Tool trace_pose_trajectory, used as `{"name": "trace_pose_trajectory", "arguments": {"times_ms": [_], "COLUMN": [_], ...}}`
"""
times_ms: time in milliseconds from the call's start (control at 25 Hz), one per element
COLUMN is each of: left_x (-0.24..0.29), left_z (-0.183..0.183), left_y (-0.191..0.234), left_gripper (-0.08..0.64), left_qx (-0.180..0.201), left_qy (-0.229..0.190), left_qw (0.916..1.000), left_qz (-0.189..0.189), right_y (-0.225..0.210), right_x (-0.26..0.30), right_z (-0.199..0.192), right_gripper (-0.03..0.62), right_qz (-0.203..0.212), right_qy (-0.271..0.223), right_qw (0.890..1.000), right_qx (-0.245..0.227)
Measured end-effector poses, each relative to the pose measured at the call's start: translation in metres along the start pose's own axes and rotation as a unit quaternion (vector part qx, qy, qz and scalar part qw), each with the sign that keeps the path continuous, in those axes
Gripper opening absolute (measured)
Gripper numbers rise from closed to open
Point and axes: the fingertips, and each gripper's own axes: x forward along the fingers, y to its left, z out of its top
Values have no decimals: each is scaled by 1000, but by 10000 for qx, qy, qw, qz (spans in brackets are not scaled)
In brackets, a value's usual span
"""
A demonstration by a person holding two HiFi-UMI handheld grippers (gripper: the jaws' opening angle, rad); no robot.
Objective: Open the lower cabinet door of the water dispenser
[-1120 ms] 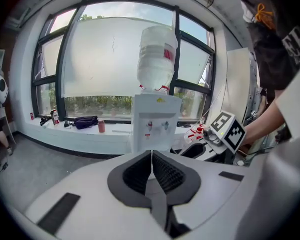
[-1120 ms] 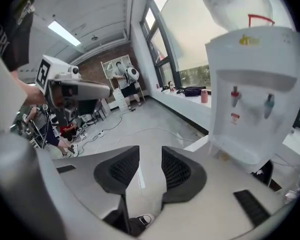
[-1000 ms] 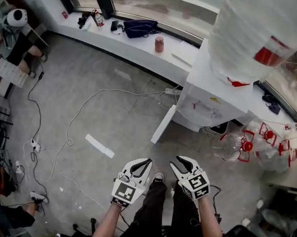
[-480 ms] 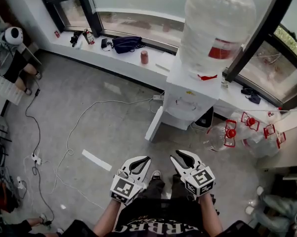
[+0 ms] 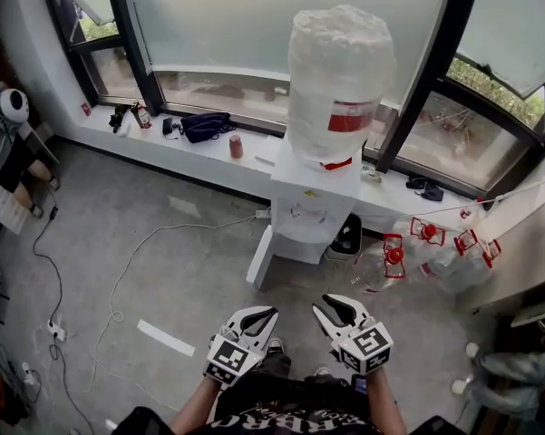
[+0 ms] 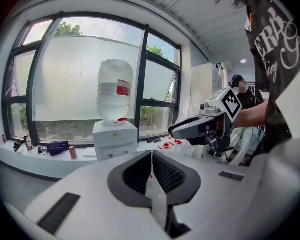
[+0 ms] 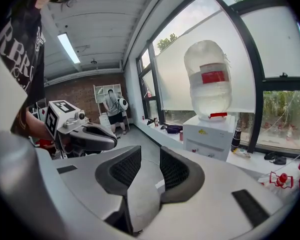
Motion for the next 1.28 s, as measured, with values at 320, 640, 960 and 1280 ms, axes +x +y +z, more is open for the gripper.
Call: {"name": "trace_pose_trajectory", "arguments": {"times_ms": [320,640,960,1280], "left_x": [6,-3,-27,-47], "left_z": [32,49,42,37], "left_y": [-63,-149,-235,-281], "left_gripper": [20,20,20,20], "left_qx": [-39,-336,-463,-347], "left_qy": [-300,-648,-691,-606], "left_qw": [9994,9957,9928,9916], "left_qz": [140,573,859,1089], "right_y": [0,18,47,67], "right_x": [-72,-158,-223,-257], "right_z": [8,-16,-51,-69], "right_gripper": [126,52,14,14], "right_qz": [132,489,740,936], "right_qy": [-228,-553,-681,-712], "right_qw": [9989,9952,9925,9887], "right_qx": [-379,-635,-689,-932]}}
